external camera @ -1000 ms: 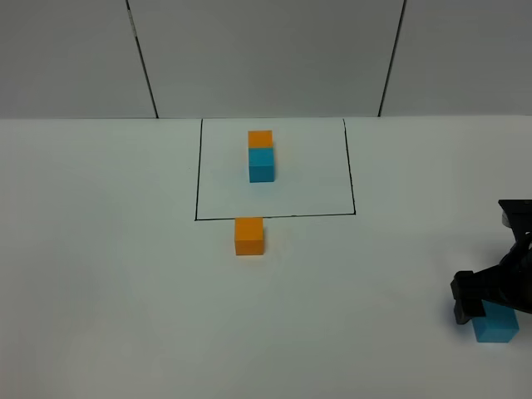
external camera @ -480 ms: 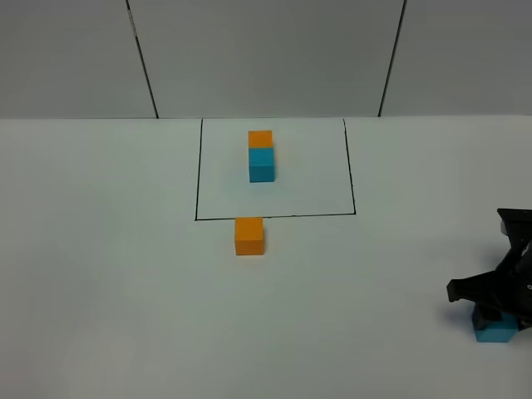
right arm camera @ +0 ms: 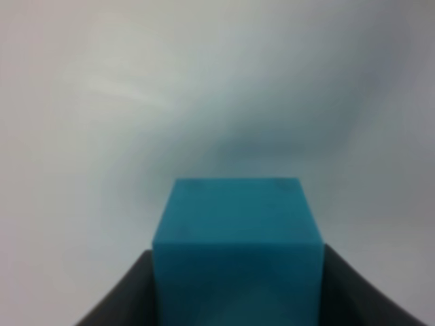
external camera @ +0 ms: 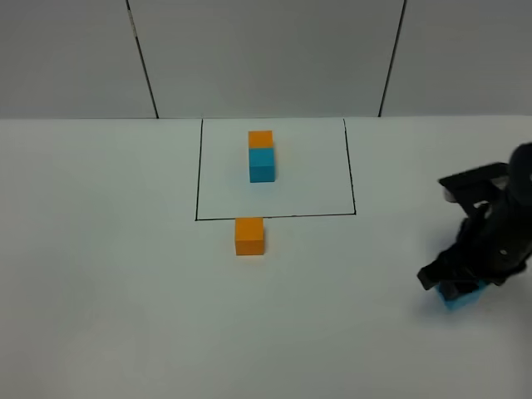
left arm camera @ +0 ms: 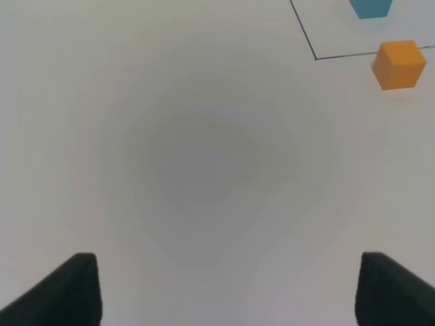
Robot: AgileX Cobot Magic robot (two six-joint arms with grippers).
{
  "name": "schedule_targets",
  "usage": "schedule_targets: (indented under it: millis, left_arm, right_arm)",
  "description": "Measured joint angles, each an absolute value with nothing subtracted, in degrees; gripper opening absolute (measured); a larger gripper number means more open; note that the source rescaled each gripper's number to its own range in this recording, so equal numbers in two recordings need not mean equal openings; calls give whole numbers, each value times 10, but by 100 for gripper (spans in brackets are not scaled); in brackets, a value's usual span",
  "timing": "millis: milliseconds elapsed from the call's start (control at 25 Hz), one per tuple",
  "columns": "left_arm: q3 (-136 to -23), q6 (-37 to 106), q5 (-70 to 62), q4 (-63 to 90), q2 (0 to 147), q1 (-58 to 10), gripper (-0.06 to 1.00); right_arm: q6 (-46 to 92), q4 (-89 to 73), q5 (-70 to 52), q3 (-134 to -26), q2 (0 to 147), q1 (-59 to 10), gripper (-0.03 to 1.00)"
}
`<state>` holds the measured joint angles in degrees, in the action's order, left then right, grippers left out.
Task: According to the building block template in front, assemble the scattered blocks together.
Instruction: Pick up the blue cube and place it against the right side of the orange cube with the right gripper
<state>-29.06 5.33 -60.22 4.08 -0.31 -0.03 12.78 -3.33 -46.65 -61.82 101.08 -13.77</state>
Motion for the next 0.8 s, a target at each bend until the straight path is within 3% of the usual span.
schedule_targets:
  millis: [320,800]
  left_arm:
    - [-291,53,-602,41,-3,0,72]
    - [-291,53,-602,41,-3,0,72]
  right_arm:
    - [415,0,-568,-789,1072,-277,0]
    - [501,36,-639,-1000,1249,-314,0]
